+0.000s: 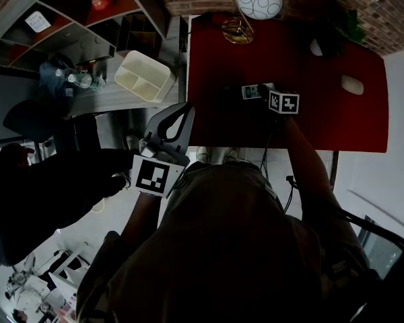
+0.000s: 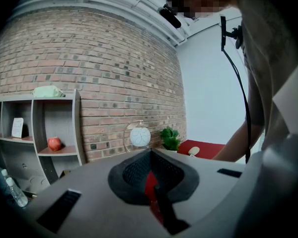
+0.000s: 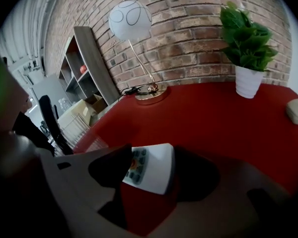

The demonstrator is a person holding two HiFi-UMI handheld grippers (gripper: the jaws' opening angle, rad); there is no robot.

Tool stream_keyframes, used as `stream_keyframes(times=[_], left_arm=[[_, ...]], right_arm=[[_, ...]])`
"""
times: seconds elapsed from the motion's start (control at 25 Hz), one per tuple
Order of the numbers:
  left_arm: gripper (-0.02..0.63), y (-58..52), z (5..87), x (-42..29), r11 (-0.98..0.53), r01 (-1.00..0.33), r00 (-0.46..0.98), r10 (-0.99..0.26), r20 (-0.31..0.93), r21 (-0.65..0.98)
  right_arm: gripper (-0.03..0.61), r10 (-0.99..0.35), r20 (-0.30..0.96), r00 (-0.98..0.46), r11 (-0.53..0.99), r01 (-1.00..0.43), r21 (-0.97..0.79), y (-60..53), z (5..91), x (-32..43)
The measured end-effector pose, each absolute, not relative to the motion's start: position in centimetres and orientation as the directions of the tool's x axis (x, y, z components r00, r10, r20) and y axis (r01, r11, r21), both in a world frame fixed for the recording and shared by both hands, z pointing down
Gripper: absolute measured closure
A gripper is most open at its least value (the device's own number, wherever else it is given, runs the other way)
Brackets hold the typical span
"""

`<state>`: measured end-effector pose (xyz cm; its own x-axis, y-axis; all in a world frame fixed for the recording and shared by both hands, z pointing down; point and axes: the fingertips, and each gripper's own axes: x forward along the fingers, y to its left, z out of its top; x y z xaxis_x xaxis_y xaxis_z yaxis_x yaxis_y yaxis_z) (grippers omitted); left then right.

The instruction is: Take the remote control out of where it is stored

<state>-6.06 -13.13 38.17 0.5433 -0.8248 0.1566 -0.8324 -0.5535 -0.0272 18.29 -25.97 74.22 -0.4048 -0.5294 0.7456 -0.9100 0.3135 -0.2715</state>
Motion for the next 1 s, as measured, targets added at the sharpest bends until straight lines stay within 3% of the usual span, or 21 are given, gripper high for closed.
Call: stream_keyframes(times=[0.28, 0.44, 1.0], left_arm=[[0.603, -13.1, 38.3, -6.0, -0.558, -0.829, 0.547, -0.822, 0.159, -0.032], [0.603, -13.1, 38.4, -6.0, -0.561, -0.827, 0.549, -0.82, 0.161, -0.036], [0.603, -12.4, 38.2, -6.2, -0.562, -0.826, 0.549, -0.82, 0.164, -0.046]], right_arm=[[0.31, -0.502, 0.789, -0.354, 0.328, -0.922, -0.206, -25.5, 75.0, 19.0], [0.311, -0.491, 0.824, -0.283, 0.407, -0.911, -0.07, -25.3, 75.6, 19.2], [0.311, -0.505, 0.818, -0.275, 0.387, -0.92, -0.07, -24.7, 75.9, 19.5]])
